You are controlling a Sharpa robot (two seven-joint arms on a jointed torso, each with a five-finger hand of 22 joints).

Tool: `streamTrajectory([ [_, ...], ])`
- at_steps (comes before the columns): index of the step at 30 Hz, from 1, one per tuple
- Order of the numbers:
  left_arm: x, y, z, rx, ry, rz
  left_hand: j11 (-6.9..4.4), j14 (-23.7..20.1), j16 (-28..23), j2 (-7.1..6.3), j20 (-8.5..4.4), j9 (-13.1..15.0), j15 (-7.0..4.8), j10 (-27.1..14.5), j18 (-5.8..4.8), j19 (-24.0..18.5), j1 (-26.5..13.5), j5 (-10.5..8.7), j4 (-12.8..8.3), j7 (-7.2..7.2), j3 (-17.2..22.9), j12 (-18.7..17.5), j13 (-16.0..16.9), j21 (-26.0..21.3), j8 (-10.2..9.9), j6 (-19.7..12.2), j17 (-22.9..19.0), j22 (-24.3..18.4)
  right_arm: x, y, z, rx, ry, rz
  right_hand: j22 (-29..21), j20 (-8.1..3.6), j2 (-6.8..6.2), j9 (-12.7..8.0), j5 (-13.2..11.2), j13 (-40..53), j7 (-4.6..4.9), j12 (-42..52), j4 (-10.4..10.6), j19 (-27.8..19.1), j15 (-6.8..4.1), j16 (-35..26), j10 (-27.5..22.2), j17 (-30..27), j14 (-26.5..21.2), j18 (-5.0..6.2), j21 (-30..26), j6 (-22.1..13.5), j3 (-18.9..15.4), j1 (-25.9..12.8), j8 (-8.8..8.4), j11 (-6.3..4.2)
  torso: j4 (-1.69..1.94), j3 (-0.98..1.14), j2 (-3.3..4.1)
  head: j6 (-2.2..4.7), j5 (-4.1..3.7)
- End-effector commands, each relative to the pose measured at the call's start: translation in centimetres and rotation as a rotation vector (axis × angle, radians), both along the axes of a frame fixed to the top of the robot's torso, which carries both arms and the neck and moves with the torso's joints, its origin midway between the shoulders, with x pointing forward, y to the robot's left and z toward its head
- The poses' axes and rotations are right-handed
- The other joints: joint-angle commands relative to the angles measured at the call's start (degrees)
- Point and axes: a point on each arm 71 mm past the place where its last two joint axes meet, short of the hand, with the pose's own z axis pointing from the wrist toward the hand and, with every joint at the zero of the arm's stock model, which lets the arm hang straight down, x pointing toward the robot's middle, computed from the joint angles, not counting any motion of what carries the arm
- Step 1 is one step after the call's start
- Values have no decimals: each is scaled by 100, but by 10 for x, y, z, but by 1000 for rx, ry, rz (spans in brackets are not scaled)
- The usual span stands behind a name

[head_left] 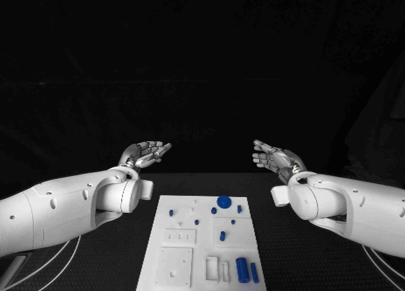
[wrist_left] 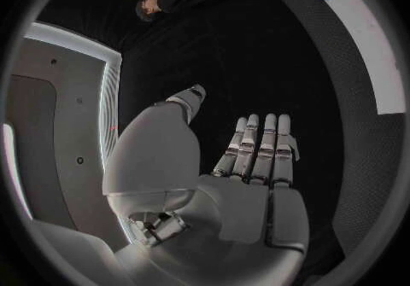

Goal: Assemble the parts on the task board

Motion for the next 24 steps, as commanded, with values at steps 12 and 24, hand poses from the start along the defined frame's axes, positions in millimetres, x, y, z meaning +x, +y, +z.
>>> streamTrajectory([
  [12,1,-2,-3,-13,66,-61,41,139,93,-45,2,102,23,171,-89,124,266,40,35,34,111,52,22,60,87,147,92,263,12,-5,-1,-95,119,199,472,41,-18,77,41,21,278,42,-289,108,95,126,225,91,167,57,-1,236,75,521,157,73,2,-6,3,-70,0],
  [24,-3,3,0,-14,29,-95,295,999,544,339,-259,209,0,1057,52,834,547,41,-155,359,-180,395,155,438,401,847,280,239,26,-2,4,-488,-93,322,837,-33,-189,146,116,165,344,516,-1342,1233,108,782,1625,336,1396,454,224,1409,895,1569,614,18,15,-28,118,-74,-2],
])
